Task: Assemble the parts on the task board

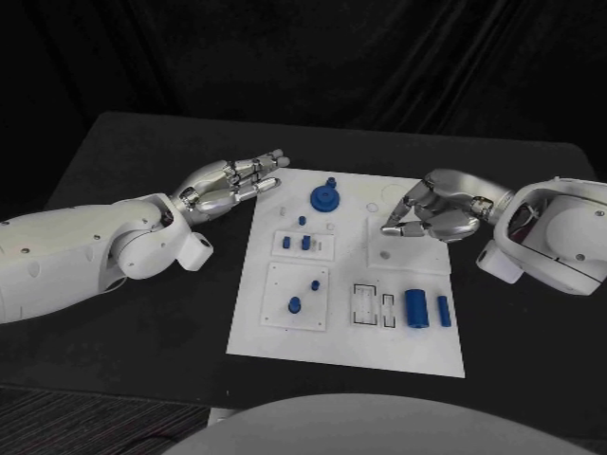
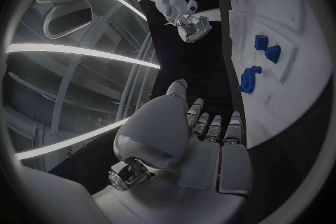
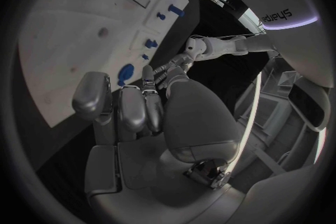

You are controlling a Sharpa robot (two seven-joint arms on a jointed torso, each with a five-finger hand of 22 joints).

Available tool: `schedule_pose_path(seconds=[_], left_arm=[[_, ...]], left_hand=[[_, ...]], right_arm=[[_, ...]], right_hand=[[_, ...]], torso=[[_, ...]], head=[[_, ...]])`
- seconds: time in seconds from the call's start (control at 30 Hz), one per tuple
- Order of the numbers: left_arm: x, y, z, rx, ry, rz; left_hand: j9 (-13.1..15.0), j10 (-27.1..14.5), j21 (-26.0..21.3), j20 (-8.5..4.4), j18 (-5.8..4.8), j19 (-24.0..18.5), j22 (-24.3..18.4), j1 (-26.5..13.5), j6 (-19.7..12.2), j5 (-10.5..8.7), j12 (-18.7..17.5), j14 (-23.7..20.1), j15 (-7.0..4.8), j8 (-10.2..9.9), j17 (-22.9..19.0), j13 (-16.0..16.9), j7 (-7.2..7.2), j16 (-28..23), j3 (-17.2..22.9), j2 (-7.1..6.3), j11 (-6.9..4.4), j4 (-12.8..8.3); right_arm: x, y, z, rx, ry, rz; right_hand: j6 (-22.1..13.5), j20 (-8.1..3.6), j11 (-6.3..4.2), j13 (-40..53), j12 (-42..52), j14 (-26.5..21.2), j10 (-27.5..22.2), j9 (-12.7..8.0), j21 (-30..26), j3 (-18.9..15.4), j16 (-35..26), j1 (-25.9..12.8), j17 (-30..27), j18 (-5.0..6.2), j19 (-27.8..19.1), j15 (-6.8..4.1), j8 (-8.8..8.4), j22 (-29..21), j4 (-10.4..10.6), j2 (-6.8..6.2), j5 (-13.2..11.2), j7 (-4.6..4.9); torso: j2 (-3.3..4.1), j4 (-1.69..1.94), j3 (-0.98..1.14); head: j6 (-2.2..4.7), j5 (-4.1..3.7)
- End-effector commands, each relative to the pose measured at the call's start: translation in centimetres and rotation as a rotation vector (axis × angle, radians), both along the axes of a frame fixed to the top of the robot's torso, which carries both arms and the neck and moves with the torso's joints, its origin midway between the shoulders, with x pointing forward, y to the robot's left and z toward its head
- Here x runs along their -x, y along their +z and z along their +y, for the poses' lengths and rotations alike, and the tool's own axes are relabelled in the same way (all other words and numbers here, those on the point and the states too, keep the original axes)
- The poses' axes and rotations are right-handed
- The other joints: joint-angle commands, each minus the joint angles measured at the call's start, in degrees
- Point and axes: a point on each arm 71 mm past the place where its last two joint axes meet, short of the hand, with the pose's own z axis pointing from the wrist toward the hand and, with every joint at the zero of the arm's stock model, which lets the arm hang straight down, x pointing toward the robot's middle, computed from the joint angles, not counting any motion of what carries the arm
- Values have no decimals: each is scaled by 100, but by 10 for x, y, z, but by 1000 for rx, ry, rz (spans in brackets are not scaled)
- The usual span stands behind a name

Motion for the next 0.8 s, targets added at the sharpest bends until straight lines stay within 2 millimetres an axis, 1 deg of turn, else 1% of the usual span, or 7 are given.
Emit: schedule_pose_path(seconds=[0.03,0.3,0.5,0.6,0.63,0.77,0.8], left_arm=[[1,0,-1,13,-13,1],[1,0,-1,13,-15,2],[1,0,-1,12,-15,3],[1,0,-1,12,-15,4],[1,0,-1,11,-15,4],[2,0,-1,11,-15,6],[2,0,-1,11,-16,6]], left_hand=[[4,-2,-5,7,57,-18,0,29,28,23,37,-2,31,39,-9,10,16,-21,33,7,57,-3],[4,-1,-5,18,55,-18,0,29,28,23,37,-2,32,40,-9,10,18,-21,33,7,59,-3],[5,-1,-5,33,52,-18,1,29,32,23,37,-2,34,41,-9,10,21,-21,33,8,62,-2],[5,0,-5,41,51,-17,3,29,37,23,39,-2,35,43,-9,10,22,-21,33,9,63,-2],[5,0,-5,41,51,-17,3,29,37,23,39,-2,35,43,-9,10,22,-21,33,9,63,-2],[5,0,-5,41,51,-17,3,29,37,23,39,-2,35,43,-9,10,22,-21,33,9,63,-2],[6,3,-4,53,50,-15,7,28,46,23,42,-2,37,45,-9,11,25,-21,33,10,66,0]], right_arm=[[8,-24,-14,233,-71,266],[18,-38,-25,376,-114,336],[28,-38,-26,410,-125,326],[35,-35,-26,424,-126,294],[37,-34,-26,430,-125,280],[44,-30,-25,456,-120,229],[46,-29,-25,462,-118,212]], right_hand=[[-134,2,27,1571,974,342,631,241,1038,-252,692,-898,993,-151,346,18,42,1063,61,198,-156,29],[31,-39,-47,1571,974,372,631,393,1409,-239,738,-862,1038,-199,392,-48,63,1133,19,244,11,-58],[246,-107,-148,1571,974,347,631,856,1385,-337,685,-1159,935,-182,344,-126,356,1108,70,291,75,-172],[30,-170,-203,1571,974,347,631,1736,1441,-354,680,-1187,931,-184,320,-200,975,1110,57,282,69,-278],[-607,-154,-223,1571,974,350,631,2836,1491,-342,678,-1178,929,-200,299,-232,1629,1110,20,284,77,-343],[-723,-182,-247,1571,974,348,631,3156,1515,-369,671,-1249,916,-190,296,-208,1787,1113,64,267,40,-283],[-872,-178,-246,1571,974,347,631,3472,1532,-367,667,-1269,907,-191,293,-209,1953,1115,67,265,31,-285]], torso=[[-1,1,-5],[-1,1,-5],[-1,0,-5],[-2,2,-8],[-1,0,-6],[-3,0,-7],[-5,-1,-10]], head=[[-1,-60],[-1,-148],[-1,-175],[-1,-204],[-1,-214],[-1,-232],[-1,-237]])
